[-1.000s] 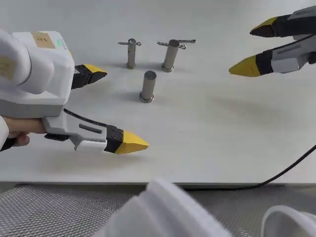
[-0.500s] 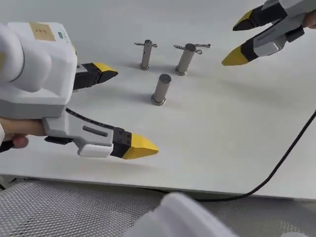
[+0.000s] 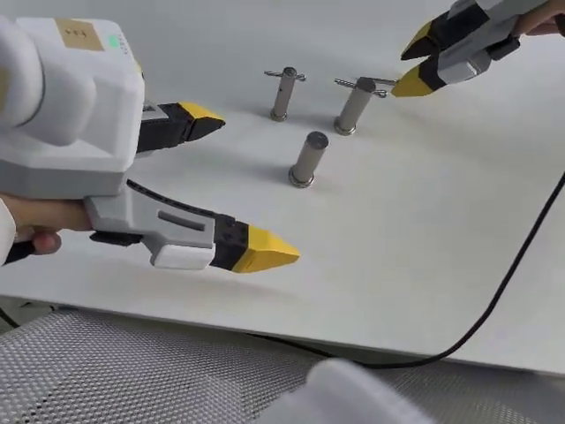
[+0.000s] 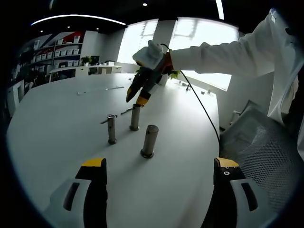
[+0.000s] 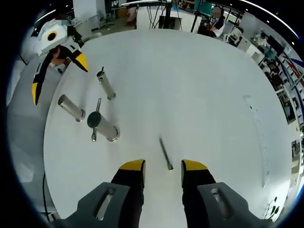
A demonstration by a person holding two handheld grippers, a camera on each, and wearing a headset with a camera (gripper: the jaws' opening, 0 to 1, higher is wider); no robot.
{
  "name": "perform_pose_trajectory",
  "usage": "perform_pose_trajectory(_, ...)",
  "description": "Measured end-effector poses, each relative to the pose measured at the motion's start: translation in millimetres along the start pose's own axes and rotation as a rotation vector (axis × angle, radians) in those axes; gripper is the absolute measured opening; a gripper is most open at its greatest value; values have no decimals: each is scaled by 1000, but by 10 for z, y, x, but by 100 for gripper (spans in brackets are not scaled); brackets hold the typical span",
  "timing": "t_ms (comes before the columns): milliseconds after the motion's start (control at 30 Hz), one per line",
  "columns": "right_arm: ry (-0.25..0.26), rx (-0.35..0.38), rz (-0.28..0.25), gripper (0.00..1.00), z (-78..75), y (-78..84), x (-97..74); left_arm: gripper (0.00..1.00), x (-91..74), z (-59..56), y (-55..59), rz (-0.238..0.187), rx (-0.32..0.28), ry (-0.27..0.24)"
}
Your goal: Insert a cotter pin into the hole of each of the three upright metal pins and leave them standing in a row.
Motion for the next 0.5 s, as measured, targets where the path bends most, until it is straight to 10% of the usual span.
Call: perform_pose_trajectory(500,-32,-28,60,12,-31,61,182,90,-51,26,12,-45,-41,6)
Point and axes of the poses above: the centre of the closed fingertips' face, and the gripper's own axes: x roughly forward along the fingers, z roughly to its left, y roughly out of its underside, the point moved 4 cm from there along -x, roughly backward along the fingers, and after that the axes turned 8 degrees about y, right-handed, at the moved point
